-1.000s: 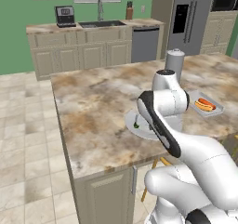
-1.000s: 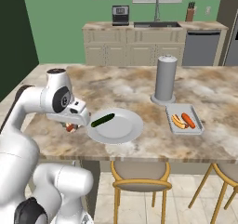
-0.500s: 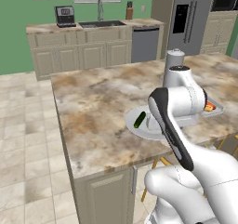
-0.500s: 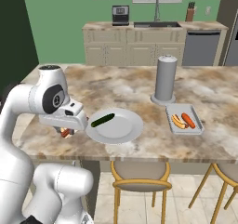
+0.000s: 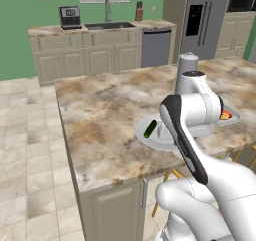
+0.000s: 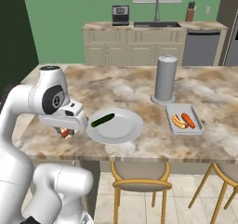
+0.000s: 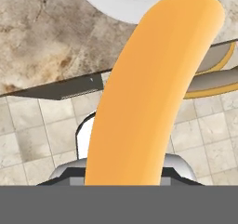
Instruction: Place one cooked food and one vegetable from the large plate to each tupperware container.
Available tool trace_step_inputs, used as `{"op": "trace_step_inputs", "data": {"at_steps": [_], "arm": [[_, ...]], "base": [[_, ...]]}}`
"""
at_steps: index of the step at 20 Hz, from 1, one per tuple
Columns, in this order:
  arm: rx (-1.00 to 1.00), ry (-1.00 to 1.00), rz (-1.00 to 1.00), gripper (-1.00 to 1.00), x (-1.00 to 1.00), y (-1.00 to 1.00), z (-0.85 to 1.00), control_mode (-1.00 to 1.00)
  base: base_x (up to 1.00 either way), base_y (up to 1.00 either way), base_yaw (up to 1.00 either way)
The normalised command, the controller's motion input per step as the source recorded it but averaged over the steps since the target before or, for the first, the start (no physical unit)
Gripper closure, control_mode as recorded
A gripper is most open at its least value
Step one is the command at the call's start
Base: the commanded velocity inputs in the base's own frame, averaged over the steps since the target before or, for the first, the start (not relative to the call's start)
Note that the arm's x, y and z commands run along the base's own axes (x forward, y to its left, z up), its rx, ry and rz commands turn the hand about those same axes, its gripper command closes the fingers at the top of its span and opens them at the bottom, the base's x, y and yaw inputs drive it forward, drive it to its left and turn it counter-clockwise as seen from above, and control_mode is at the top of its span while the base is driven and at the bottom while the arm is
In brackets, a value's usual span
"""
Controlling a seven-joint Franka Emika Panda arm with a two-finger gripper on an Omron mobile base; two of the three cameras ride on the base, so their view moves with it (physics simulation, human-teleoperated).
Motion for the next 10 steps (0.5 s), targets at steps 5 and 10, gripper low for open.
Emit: {"op": "trace_step_inputs", "data": {"at_steps": [5,10], "arm": [[0.00,0.00,0.00,1.00,0.00,0.00,0.00,1.00],[0.00,0.00,0.00,1.00,0.00,0.00,0.00,1.00]], "base": [[-0.38,-0.57,0.00],[-0.65,-0.97,0.00]]}}
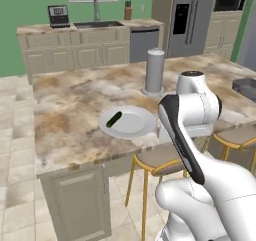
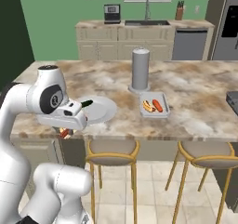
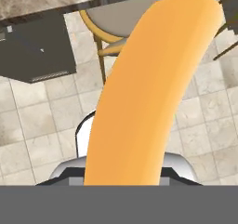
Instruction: Place one cooked food and one vegetable from the large plate to each tupperware container.
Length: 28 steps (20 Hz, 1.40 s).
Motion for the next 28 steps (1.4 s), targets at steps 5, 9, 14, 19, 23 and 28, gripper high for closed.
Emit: {"op": "trace_step_inputs", "data": {"at_steps": [5,9,14,19,23,28], "arm": [[0.00,0.00,0.00,1.00,0.00,0.00,0.00,1.00],[0.00,0.00,0.00,1.00,0.00,0.00,0.00,1.00],[0.00,0.00,0.00,1.00,0.00,0.00,0.00,1.00],[0.00,0.00,0.00,1.00,0.00,0.00,0.00,1.00],[0.00,0.00,0.00,1.00,0.00,0.00,0.00,1.00],[0.00,0.00,0.00,1.00,0.00,0.00,0.00,1.00]], "base": [[-0.12,-1.00,0.09],[-0.15,-1.00,0.26],[0.00,-1.00,0.24],[0.00,-1.00,0.18],[0.04,-1.00,0.02],[0.15,-0.87,0.01]]}}
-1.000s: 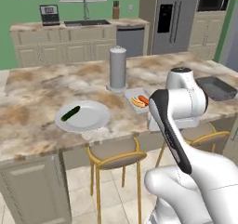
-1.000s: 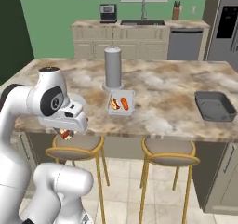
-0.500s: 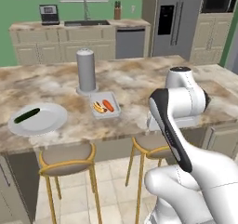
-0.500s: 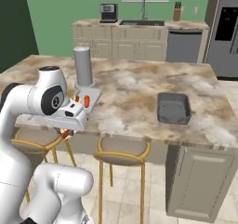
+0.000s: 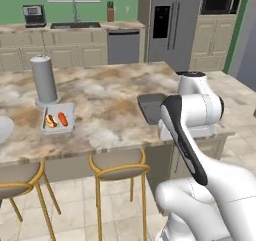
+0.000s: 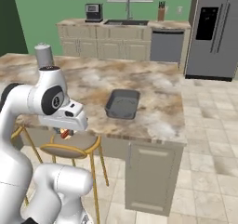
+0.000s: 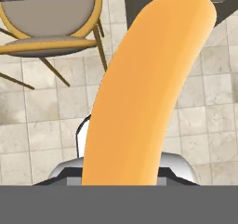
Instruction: Place one cooked food and one vegetable from the large plate to each tupperware container.
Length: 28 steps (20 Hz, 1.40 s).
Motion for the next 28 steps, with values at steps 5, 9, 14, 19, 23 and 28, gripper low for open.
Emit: {"op": "trace_step_inputs", "data": {"at_steps": [5,9,14,19,23,28], "arm": [[0.00,0.00,0.00,1.00,0.00,0.00,0.00,1.00],[0.00,0.00,0.00,1.00,0.00,0.00,0.00,1.00],[0.00,0.00,0.00,1.00,0.00,0.00,0.00,1.00],[0.00,0.00,0.00,1.00,0.00,0.00,0.00,1.00],[0.00,0.00,0.00,1.00,0.00,0.00,0.00,1.00],[0.00,0.00,0.00,1.00,0.00,0.00,0.00,1.00]], "base": [[0.37,-0.43,0.07],[0.88,-0.59,0.09],[0.68,-0.40,0.06],[0.52,0.09,0.00],[0.44,0.17,0.00],[0.28,0.01,0.00]]}}
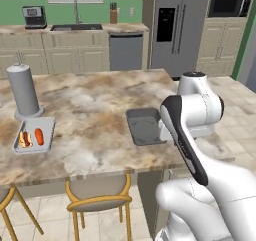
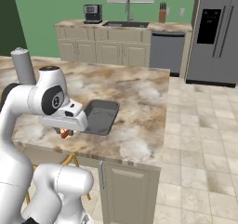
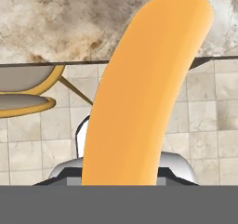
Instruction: Place one cooked food and one vegetable from the large plate to each tupperware container.
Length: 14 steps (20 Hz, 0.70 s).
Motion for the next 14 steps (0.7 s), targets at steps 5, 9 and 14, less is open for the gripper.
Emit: {"op": "trace_step_inputs", "data": {"at_steps": [5,9,14], "arm": [[0.00,0.00,0.06,1.00,0.35,0.00,0.02,-1.00],[-0.02,0.04,0.06,1.00,0.78,-0.03,0.06,-1.00],[0.00,0.17,0.03,1.00,0.99,0.01,0.05,-1.00]], "base": [[0.00,0.00,0.00],[0.00,0.00,0.00],[0.00,0.00,0.00]]}}
